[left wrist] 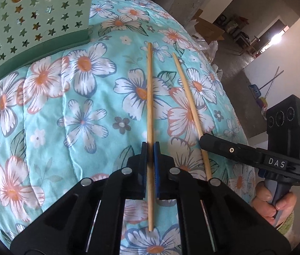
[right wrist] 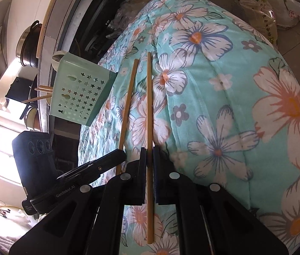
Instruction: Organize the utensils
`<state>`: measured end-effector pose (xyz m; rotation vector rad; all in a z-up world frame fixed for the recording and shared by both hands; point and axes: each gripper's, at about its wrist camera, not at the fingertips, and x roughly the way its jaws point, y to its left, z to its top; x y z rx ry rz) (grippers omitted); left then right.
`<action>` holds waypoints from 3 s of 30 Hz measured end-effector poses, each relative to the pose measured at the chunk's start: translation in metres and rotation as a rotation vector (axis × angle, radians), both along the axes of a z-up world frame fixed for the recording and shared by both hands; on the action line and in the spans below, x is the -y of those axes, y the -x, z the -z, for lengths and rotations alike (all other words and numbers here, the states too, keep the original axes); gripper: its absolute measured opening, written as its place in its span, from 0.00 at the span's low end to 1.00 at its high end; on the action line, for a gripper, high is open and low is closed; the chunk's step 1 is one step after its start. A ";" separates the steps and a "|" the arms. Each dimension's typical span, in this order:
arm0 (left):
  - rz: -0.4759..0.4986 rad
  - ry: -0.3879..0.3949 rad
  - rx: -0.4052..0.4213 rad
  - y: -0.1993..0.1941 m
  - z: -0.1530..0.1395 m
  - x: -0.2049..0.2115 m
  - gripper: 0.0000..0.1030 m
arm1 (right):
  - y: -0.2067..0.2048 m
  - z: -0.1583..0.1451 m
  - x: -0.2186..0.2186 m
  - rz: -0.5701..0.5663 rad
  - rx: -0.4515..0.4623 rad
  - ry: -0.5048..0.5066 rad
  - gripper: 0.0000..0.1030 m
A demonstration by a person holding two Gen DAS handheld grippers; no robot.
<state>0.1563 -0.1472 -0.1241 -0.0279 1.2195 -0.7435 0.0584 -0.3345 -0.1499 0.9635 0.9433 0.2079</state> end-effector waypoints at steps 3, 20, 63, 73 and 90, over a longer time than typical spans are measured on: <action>-0.033 0.023 -0.016 0.004 -0.004 -0.019 0.05 | -0.001 -0.003 -0.007 -0.012 -0.003 0.012 0.06; -0.253 -0.048 -0.030 0.028 -0.005 -0.151 0.07 | -0.014 -0.018 -0.079 -0.270 -0.052 0.144 0.07; -0.269 -0.091 0.087 -0.084 -0.017 -0.123 0.05 | -0.109 -0.056 -0.097 -0.226 0.017 0.396 0.06; -0.259 0.038 0.172 -0.043 -0.089 -0.157 0.06 | -0.074 -0.122 -0.091 -0.194 0.184 0.395 0.06; -0.305 0.223 0.549 -0.007 -0.252 -0.193 0.06 | -0.021 -0.214 -0.089 -0.134 0.439 0.436 0.06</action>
